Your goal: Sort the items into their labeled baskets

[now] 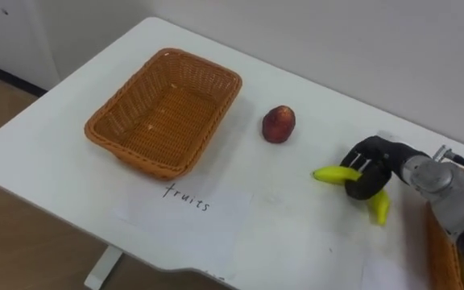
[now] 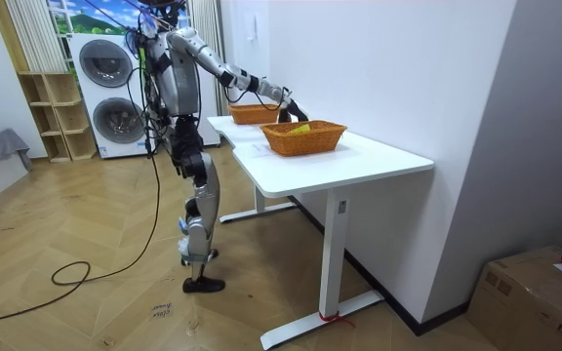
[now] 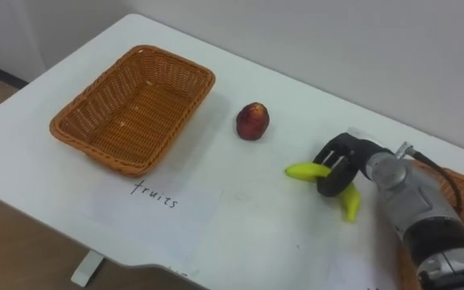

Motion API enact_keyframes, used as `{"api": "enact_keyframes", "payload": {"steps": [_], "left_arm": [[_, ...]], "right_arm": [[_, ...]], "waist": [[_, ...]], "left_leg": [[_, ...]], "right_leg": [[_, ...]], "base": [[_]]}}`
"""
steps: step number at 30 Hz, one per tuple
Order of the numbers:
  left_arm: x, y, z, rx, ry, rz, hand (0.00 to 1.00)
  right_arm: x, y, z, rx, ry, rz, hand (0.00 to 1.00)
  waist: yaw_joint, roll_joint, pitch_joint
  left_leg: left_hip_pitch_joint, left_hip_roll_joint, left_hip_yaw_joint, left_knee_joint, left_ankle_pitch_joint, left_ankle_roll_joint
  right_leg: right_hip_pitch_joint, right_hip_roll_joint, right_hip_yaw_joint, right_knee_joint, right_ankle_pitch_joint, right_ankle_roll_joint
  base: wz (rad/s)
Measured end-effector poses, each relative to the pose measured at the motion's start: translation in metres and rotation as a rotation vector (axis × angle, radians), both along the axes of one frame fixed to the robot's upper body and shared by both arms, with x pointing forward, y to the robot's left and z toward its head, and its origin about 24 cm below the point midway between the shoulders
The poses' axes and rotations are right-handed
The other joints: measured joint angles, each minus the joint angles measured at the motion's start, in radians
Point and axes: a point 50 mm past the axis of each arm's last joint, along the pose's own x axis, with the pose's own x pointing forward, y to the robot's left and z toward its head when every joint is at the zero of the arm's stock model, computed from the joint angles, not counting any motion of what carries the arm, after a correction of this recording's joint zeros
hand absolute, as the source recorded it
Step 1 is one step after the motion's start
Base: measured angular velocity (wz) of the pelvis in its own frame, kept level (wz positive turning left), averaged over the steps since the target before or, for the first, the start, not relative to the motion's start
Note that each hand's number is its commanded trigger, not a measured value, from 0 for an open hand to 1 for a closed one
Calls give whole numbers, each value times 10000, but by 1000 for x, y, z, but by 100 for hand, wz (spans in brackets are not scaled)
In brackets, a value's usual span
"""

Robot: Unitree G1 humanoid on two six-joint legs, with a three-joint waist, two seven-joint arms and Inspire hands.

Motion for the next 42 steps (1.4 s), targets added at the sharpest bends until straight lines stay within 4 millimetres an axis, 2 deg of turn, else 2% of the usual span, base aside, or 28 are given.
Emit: {"api": "enact_keyframes", "payload": {"steps": [7,12,16,19,26,27,33,36,42], "left_arm": [[-3,0,0,1,69,31,0],[-5,0,-1,-4,151,35,0],[-5,1,0,7,133,48,0],[-5,1,-1,-17,145,54,0],[-10,6,1,159,60,464,0],[-9,6,1,184,14,454,0],[-2,5,3,337,-302,391,0],[-6,3,2,369,-211,466,0],[-12,2,1,378,-10,541,0]], "right_arm": [[2,10,0,281,13,382,100],[4,25,7,248,-315,1147,100],[5,30,11,266,-494,1339,100],[7,35,17,217,-798,1594,100],[11,53,38,167,-1791,2435,100],[11,55,41,194,-1923,2529,100],[11,56,43,187,-2015,2558,100],[11,56,43,184,-2012,2551,100],[13,57,47,175,-2148,2575,100]], "waist": [[-19,-43,34],[-53,-185,-3],[-29,-170,7],[-89,-208,-20],[-393,-222,-32],[-471,-185,-5],[-498,-91,-8],[-490,24,-15],[-470,73,-25]], "left_leg": [[47,-2,7,-40,0,-1],[-55,-10,5,38,-2,-5],[-47,-10,6,61,-1,-5],[-46,-2,77,44,-1,-5],[216,15,266,-114,-1,-2],[228,15,271,-114,-1,-1],[477,41,363,-180,-11,6],[656,48,446,-250,-17,13],[688,39,433,-222,-17,14]], "right_leg": [[55,4,70,3,-1,1],[39,28,96,-106,2,-3],[30,30,96,-117,2,-4],[20,31,121,-118,2,-4],[69,45,603,-117,1,-2],[77,46,658,-116,1,-2],[268,63,721,-121,0,1],[422,69,816,-122,0,1],[470,67,810,-111,1,2]], "base": [[0],[0],[0],[0],[-12],[-4],[-4],[-8],[-1]]}}
